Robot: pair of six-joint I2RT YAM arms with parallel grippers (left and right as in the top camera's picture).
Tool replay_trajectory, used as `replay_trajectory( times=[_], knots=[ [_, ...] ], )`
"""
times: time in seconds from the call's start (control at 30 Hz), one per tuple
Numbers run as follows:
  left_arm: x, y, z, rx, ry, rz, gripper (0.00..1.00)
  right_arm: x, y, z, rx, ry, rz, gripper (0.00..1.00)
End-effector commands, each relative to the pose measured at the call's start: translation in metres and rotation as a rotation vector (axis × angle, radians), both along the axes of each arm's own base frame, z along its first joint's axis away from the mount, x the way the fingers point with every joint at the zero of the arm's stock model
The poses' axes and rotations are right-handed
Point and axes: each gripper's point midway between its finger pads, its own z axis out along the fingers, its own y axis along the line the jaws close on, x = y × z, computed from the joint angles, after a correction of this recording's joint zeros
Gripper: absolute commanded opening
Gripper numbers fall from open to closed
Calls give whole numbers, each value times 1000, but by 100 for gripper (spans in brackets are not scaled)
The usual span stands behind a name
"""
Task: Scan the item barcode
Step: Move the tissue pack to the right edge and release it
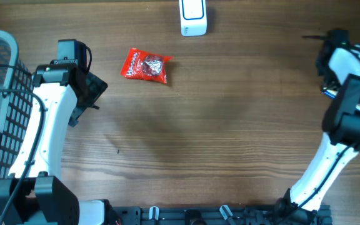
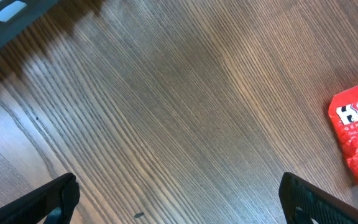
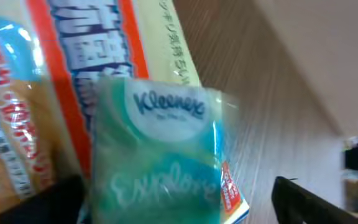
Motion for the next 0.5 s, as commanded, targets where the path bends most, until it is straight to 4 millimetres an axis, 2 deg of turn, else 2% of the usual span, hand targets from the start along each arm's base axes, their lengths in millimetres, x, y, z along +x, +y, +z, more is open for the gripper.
replay_trajectory(
  times=[0.0,0.07,0.17,0.3,0.4,0.47],
  knots=[
    [-1,5,2,13,-7,25,100,3,8,8,137,-88,1,100],
    [-1,5,2,13,-7,25,100,15,18,52,179,-226,28,100],
    [-1,5,2,13,-7,25,100,33,58,123,370,-487,136,100],
    [-1,5,2,13,-7,25,100,15,112,212,519,-699,244,100],
    [-1,5,2,13,-7,25,100,0,170,244,727,-759,367,100],
    [-1,5,2,13,-7,25,100,-3,200,243,876,-749,410,100]
  ],
)
